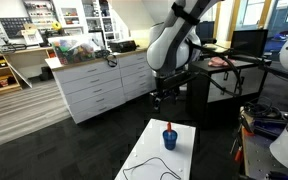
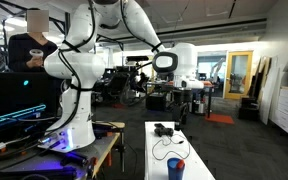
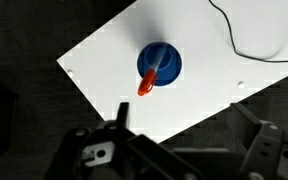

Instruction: Put the orange marker on the table

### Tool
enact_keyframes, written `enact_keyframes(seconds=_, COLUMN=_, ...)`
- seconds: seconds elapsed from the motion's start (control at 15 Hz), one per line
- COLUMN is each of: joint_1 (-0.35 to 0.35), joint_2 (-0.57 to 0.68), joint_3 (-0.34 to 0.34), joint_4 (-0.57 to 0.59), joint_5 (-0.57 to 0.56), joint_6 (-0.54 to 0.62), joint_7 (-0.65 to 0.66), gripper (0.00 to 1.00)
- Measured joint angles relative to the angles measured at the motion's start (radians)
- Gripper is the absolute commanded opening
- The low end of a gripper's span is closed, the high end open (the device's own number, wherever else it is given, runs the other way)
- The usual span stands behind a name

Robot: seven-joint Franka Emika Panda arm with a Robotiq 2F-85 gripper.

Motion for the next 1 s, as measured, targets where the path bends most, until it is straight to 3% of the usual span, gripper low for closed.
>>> enact_keyframes(seconds=0.27, joint_1=-0.239, joint_2=-0.051, joint_3=0.238, joint_4=0.001, joint_5=-0.098, joint_6=0.095, joint_7=0.006, gripper=1.0)
enact_keyframes(seconds=0.73, joint_1=-0.774, joint_2=-0.057, joint_3=0.74, joint_4=0.036, joint_5=-0.238, joint_6=0.21, joint_7=0.008, gripper=1.0)
enact_keyframes(seconds=1.0, joint_1=-1.048, joint_2=-0.051, joint_3=0.978, joint_4=0.059, joint_5=-0.332, joint_6=0.221, joint_7=0.029, gripper=1.0)
